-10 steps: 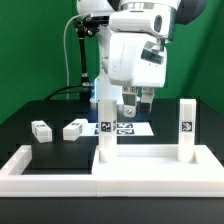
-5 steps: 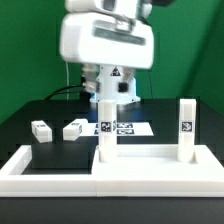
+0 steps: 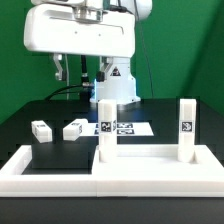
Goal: Assemble desk
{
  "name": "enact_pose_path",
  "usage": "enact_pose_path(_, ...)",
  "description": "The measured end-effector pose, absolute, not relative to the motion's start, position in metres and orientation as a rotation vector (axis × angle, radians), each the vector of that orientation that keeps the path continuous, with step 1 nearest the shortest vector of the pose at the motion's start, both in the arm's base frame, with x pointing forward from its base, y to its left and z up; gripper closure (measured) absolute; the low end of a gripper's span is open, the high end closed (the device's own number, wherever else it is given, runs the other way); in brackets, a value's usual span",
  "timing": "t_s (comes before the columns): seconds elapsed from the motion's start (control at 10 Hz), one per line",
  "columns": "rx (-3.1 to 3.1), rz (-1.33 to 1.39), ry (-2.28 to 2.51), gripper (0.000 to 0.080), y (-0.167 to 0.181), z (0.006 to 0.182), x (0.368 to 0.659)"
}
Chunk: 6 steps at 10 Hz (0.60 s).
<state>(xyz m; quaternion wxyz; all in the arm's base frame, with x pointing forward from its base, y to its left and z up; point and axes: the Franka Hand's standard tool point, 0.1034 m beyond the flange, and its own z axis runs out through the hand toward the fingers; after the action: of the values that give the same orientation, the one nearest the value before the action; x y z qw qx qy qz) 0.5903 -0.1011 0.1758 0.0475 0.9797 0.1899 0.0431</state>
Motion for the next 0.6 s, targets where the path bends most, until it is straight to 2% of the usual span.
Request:
enact_pose_path(0.4, 3.116, 0.175, 0.200, 0.0150, -0.110, 0.173, 0.587)
enact_pose_path(0.5, 3.149, 0.243, 0.050, 0.0150, -0.133, 0.153, 0.572)
enact_pose_path(0.6, 3.161, 0.169, -0.140, 0.0150, -0.154, 0.127, 0.538)
